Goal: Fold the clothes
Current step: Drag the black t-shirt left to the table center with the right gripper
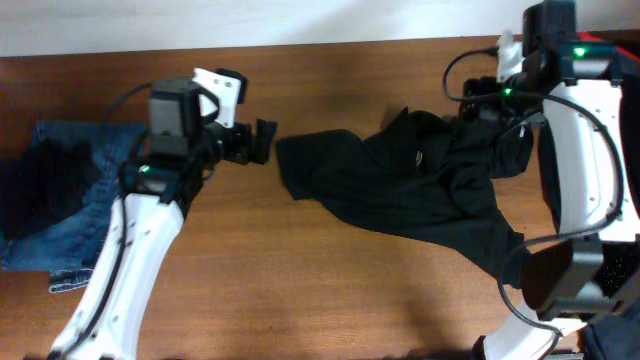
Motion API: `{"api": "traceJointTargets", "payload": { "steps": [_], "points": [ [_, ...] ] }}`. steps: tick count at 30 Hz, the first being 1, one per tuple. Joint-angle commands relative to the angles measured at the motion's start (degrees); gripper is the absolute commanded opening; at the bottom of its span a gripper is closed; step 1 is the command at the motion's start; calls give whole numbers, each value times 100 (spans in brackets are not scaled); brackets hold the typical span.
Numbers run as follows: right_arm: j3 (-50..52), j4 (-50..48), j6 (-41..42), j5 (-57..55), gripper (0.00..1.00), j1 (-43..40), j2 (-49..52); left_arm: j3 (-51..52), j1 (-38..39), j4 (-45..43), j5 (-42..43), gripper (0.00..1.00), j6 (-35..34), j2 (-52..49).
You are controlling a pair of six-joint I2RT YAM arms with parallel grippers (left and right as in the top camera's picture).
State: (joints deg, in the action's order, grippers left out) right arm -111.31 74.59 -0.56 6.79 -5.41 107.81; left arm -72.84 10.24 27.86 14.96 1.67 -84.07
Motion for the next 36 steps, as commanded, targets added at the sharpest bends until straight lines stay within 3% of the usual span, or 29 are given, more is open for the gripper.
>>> {"api": "traceJointTargets", "payload": {
  "steps": [1, 6, 14, 16, 18, 20, 21, 27, 29, 31, 32, 36],
  "points": [
    [479, -201, -92, 243, 85, 63, 372, -50, 63, 4, 4, 99, 9, -264],
    [1167, -981, -90, 1082, 82, 70, 811, -50, 63, 20, 0, 99, 11, -328],
    [1440, -1716, -22, 1088, 79, 247, 1373, -50, 63, 26, 2, 99, 9, -330],
    [1440, -1832, 22, 1088, 67, 280, 1478, -50, 63, 26, 2, 99, 9, -330],
    [1440, -2100, 20, 1287, 24, 374, 1537, -50, 63, 26, 2, 99, 9, -330],
    [1384, -2380, 15, 1491, 8, 476, 1508, -50, 63, 26, -4, 99, 11, -330],
    [1322, -2485, 15, 1589, 4, 516, 1502, -50, 63, 28, -44, 99, 9, -330],
    [225, -3176, 2, 2168, 4, 1019, 1502, -50, 63, 164, -330, 99, 11, -330],
    [-133, -3355, -184, 2214, 20, 1294, 1502, -50, 63, 175, -332, 99, 9, -330],
    [-358, -3442, -372, 2083, 48, 1569, 1502, -50, 63, 173, -341, 99, 9, -330],
    [-444, -3453, -352, 1644, 82, 1718, 1502, -50, 63, 173, -341, 99, 9, -330],
    [-470, -3139, 70, -155, 99, 1928, 1502, -50, 63, 197, -341, 99, 9, -330]
  ]
}}
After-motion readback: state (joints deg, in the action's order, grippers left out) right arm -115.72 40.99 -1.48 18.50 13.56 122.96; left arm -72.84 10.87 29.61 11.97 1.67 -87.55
